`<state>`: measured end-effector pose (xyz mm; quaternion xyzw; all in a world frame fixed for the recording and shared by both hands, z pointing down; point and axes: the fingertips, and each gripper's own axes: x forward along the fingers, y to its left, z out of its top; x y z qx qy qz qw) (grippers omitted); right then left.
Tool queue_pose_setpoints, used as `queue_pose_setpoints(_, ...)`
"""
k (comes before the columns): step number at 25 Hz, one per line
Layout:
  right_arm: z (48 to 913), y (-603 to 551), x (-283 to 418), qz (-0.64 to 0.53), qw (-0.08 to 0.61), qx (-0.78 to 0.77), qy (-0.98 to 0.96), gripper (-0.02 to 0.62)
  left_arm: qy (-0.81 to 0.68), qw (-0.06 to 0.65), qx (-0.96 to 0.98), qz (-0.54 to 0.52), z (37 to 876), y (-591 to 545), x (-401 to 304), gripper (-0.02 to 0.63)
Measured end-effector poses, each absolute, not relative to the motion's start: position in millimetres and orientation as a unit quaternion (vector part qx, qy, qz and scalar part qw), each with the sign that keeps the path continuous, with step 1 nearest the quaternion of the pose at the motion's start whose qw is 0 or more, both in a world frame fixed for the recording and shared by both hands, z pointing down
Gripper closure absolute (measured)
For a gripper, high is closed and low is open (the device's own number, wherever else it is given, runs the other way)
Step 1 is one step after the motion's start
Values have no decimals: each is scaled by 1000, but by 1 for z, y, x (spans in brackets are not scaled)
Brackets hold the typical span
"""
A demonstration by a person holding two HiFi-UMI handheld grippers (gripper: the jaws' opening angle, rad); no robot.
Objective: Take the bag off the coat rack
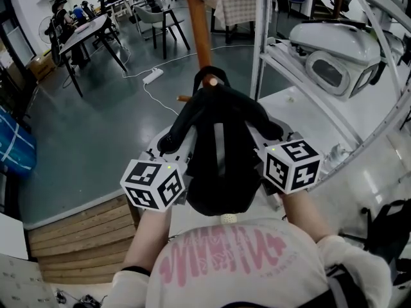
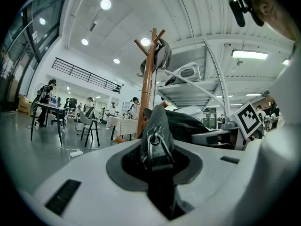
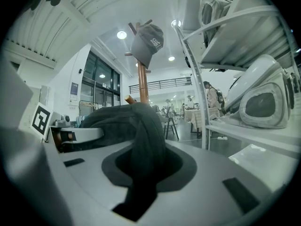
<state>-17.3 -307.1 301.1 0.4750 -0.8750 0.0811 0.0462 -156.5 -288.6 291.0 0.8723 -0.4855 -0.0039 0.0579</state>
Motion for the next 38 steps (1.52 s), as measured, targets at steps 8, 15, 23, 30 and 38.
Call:
queue_pose_setpoints(8,298,-303,-16,80,45,475,-875,522,-484,58,873,-3,287,-284,-156,526)
queue_pose_setpoints(15,296,-302,-15,79,43,472,-877,523,-486,50,872,-3,283,-282,-154,526)
queue_pose_setpoints(23,291,-297,-15,72,43,471,-878,523,-489,42,871,-7,276,-276,-153,529)
queue_pose_setpoints(30,286,-294,-14,69,38,471,-878,525,-491,35,870,-8,269,-272,-151,529)
queue_pose_setpoints(38,275,-291,-15,63,25,469,-880,525,-489,18,872,-16,255,-265,-151,531)
